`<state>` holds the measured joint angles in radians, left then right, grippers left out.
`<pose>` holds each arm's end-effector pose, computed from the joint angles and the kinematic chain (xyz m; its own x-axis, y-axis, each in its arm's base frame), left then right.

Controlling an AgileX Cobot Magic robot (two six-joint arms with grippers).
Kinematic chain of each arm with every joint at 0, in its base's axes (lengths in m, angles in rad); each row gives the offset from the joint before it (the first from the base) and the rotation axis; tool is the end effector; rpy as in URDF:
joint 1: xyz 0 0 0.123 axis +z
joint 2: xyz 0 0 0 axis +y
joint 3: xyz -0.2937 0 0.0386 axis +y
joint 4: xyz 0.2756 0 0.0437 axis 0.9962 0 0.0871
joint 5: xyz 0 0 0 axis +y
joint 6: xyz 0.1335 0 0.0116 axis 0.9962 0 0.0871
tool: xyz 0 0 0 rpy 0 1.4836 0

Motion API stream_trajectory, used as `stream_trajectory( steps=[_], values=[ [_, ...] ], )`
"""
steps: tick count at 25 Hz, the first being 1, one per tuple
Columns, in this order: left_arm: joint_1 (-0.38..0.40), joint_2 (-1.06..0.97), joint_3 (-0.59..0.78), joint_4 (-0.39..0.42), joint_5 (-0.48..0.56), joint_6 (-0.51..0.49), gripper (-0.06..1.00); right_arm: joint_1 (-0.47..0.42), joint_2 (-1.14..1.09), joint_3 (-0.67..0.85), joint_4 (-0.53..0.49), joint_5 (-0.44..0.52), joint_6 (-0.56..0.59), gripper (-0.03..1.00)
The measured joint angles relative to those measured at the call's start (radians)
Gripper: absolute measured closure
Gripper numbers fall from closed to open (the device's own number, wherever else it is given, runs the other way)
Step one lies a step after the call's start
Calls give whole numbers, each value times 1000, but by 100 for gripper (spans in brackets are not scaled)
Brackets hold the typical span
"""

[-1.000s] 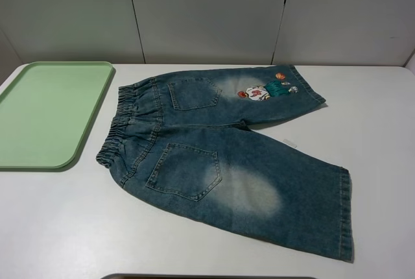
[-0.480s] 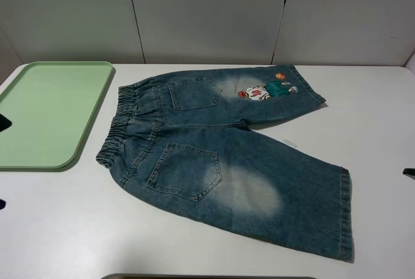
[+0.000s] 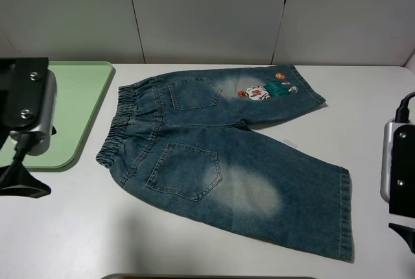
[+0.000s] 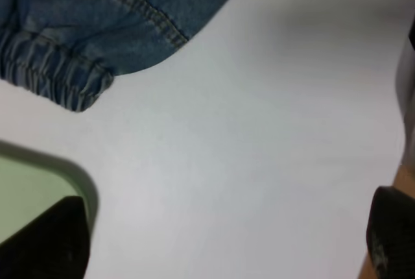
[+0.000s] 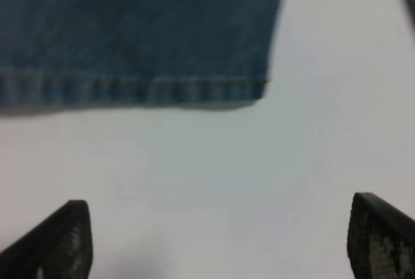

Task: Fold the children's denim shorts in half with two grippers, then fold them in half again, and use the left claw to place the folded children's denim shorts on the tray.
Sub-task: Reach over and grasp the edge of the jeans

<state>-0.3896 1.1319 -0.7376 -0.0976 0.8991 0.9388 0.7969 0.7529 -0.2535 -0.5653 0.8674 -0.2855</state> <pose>0.2082 -0.0965 0.2150 -0.2407 0.9282 -0.2839 0.9225 0.3097 0.2306 0.1228 0.0473 0.1446 -0.1653 -0.9850 -0.0488 -0.8342 0.1660 -0.5258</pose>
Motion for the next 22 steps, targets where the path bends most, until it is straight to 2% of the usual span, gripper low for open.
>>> stream_trajectory(
  steps=[3, 7, 13, 18, 22],
  values=[
    [0, 95, 0, 1, -38, 67, 10, 0, 0, 27, -1, -16, -8, 37],
    [0, 197, 0, 2, -80, 132, 10, 0, 28, 28, 10, -89, -10, 37],
    [0, 325, 0, -5, -140, 160, 10, 6, 174, 28, 27, -231, -11, 37],
    [0, 349, 0, -69, -198, 168, 10, 7, 277, 29, 81, -356, -11, 37],
    [0, 349, 0, -117, -174, 187, 12, 7, 332, 29, 116, -433, -11, 37]
  ],
)
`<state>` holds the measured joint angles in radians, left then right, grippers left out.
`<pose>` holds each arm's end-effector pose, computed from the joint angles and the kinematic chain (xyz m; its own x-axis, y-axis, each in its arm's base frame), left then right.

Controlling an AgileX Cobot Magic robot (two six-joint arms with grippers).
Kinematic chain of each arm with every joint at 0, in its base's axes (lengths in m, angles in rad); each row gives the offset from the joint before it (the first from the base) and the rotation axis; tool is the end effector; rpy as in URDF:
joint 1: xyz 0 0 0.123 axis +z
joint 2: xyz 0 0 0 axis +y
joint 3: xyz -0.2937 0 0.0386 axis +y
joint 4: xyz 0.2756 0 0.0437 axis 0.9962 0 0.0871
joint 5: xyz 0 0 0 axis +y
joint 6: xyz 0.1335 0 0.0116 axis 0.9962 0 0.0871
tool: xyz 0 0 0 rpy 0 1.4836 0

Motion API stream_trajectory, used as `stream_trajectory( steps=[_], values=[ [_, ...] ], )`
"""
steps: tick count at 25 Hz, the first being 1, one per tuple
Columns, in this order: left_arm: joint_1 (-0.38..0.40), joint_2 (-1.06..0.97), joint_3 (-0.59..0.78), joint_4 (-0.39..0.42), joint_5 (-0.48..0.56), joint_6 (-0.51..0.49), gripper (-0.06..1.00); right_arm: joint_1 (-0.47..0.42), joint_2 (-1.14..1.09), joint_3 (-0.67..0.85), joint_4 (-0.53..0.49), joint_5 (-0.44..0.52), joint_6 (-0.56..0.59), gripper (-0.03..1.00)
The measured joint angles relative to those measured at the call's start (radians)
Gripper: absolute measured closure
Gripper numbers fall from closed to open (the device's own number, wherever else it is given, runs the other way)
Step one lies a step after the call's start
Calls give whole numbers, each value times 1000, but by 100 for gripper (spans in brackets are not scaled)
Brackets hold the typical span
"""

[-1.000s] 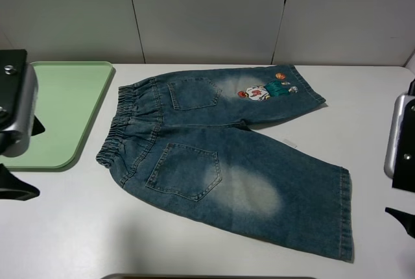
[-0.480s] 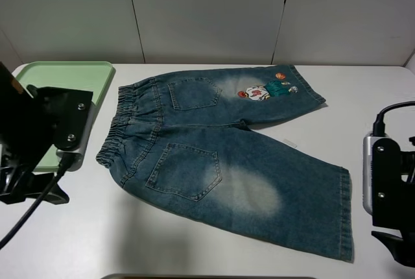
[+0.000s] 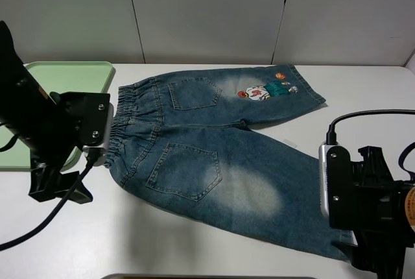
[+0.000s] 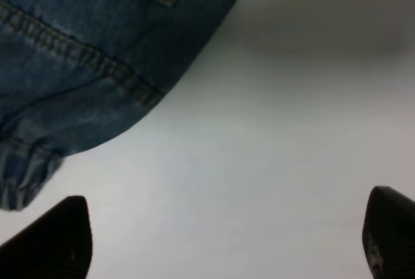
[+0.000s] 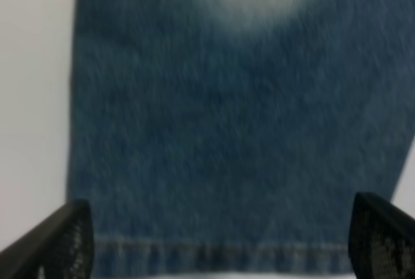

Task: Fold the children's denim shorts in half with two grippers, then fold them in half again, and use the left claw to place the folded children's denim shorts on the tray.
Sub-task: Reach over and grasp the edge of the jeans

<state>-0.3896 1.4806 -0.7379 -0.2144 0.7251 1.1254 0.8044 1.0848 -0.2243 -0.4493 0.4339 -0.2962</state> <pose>0.2436 -0.1205 0.1348 -0.1866 0.9557 -0.2278 0.9738 0.2106 0.0857 0.1295 0.0992 0.0990 -0.0559 -0.9806 -0.1878 -0.9155 0.1254 -0.3823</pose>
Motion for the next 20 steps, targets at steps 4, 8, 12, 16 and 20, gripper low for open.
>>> stream_trajectory(
  steps=[4, 8, 12, 16, 20],
  values=[
    [0, 0, 24, -1, 29, 0, 13, 0, 48, 0, 19, -18, 0, 37],
    [0, 0, 62, 2, -67, 34, 14, 0, 74, 0, 33, -36, 0, 37],
    [0, 0, 93, 2, -187, 89, 14, 0, 125, 0, 60, -93, 1, 37],
    [0, 0, 103, 2, -233, 156, 15, 0, 229, -1, 121, -181, 4, 37],
    [0, 0, 103, 2, -265, 220, 15, 0, 344, -3, 147, -210, 4, 37]
  ],
)
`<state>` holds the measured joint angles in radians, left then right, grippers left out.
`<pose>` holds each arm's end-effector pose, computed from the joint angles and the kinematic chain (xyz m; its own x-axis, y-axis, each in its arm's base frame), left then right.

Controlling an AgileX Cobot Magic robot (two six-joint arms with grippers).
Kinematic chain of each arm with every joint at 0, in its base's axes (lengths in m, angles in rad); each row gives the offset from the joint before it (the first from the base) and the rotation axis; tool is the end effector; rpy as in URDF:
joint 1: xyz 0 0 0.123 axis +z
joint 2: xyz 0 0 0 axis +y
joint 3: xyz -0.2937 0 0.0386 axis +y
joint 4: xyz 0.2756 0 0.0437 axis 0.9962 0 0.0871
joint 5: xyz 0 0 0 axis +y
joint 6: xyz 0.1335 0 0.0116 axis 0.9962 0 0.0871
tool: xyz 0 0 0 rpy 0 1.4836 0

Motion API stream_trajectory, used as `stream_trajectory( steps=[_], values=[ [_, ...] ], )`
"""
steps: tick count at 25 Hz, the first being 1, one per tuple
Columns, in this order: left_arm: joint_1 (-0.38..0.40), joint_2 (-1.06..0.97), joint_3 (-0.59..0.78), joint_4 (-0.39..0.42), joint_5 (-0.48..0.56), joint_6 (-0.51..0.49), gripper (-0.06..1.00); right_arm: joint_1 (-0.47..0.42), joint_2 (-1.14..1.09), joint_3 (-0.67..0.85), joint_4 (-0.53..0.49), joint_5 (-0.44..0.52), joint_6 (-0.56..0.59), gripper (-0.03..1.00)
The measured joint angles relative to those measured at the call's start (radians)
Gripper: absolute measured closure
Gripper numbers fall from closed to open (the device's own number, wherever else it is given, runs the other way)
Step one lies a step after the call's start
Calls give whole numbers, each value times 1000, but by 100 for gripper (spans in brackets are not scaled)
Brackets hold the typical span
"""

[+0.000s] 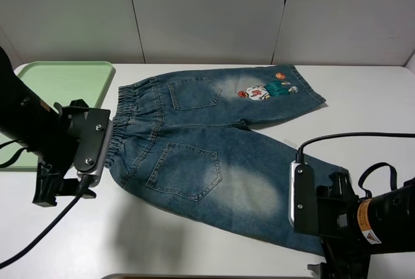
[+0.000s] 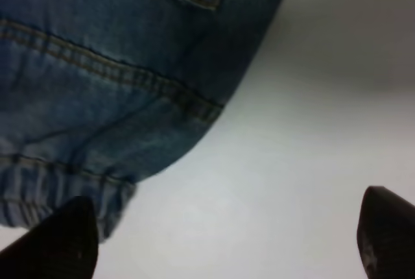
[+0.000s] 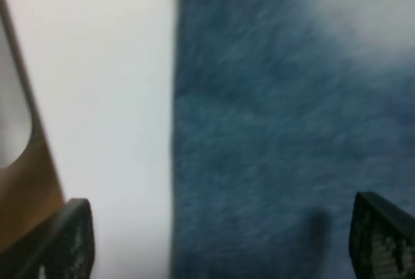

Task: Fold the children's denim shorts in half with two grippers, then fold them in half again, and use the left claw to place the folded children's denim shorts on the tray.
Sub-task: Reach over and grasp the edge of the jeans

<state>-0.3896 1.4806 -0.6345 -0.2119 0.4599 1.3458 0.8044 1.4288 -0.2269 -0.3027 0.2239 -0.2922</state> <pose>0.2491 -0.1158 0.1168 0.0246 0.9746 -0.2224 0.9568 0.0415 0.2879 0.1235 0.1154 0.0481 -0.1678 -0.9721 -0.1638 -0.9624 0.1976 -0.1864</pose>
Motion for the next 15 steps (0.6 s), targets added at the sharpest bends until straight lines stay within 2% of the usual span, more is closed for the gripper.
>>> stream_trajectory(
  steps=[5, 13, 15],
  values=[
    [0, 13, 0, 0, -67, 82, 15, 0, 57, -1, -6, -43, 0, 37],
    [0, 123, 1, 0, -126, 94, 15, 0, 58, -1, -57, -85, 0, 37],
    [0, 127, 1, 0, -126, 94, 15, 0, 58, -1, -80, -86, 0, 40]
  ],
)
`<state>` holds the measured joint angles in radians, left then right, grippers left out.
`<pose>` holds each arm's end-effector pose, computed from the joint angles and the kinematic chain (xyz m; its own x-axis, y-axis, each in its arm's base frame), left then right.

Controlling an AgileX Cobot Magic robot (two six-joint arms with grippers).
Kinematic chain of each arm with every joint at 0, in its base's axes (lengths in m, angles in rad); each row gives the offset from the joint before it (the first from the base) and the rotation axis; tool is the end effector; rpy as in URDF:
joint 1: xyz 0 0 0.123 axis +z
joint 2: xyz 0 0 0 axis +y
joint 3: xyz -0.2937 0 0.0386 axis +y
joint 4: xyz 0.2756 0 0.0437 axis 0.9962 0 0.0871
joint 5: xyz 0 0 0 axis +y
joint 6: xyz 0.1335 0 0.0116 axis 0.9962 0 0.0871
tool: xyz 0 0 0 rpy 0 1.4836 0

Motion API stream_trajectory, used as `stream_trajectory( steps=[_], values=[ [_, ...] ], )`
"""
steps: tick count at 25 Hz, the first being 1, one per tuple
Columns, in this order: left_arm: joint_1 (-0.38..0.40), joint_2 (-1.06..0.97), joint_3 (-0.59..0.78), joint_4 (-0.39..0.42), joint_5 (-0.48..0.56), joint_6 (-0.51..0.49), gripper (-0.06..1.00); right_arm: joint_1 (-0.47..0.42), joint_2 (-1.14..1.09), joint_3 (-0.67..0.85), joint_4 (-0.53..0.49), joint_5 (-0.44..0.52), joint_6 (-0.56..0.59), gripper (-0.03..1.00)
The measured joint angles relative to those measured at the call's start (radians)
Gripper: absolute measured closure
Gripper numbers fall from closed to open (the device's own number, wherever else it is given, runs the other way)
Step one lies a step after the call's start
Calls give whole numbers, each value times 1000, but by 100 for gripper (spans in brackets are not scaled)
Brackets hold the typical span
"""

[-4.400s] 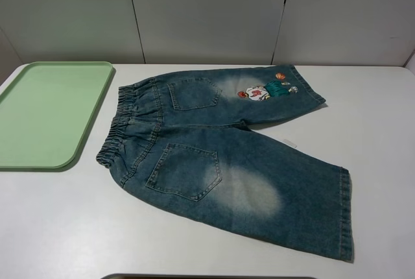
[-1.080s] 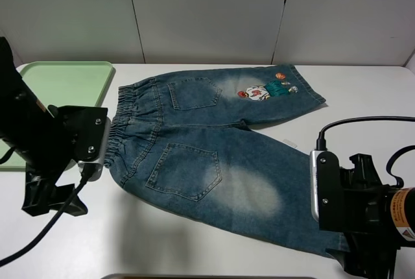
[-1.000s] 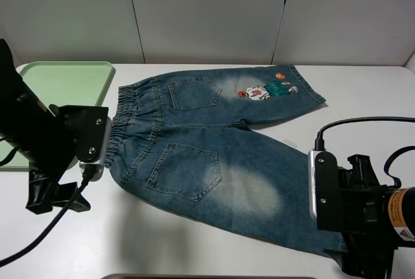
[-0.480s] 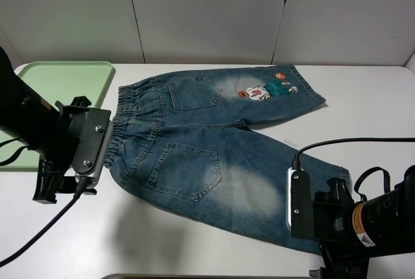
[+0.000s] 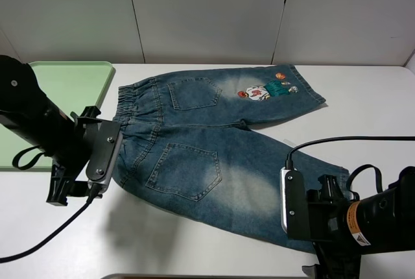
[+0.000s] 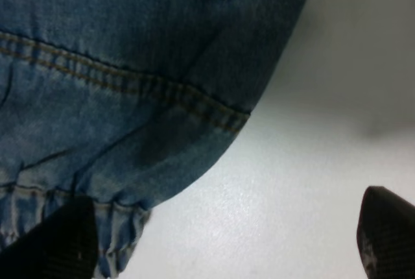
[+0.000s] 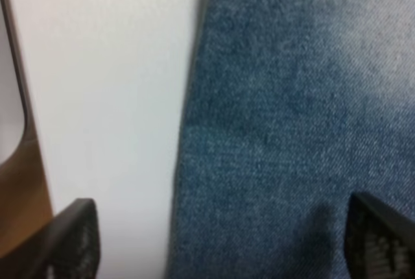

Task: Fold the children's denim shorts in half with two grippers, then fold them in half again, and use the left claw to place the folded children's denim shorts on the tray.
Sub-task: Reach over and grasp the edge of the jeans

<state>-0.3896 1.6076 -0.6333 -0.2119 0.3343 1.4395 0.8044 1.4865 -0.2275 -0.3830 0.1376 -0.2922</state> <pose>0.2619 -0.1175 0.0863 0.0969 0.9798 -0.1748 0.9503 -0.0389 0.3088 0.1268 0.1218 0.0411 -0.0810 -0.9805 -0.1789 -0.9716 0.1178 -0.2054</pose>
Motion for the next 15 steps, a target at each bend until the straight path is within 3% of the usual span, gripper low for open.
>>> stream_trajectory(
  steps=[15],
  values=[
    [0, 0, 0, -16, -3, 2, 15, 0, 0, 0, -98, -1, 0, 45]
  ],
)
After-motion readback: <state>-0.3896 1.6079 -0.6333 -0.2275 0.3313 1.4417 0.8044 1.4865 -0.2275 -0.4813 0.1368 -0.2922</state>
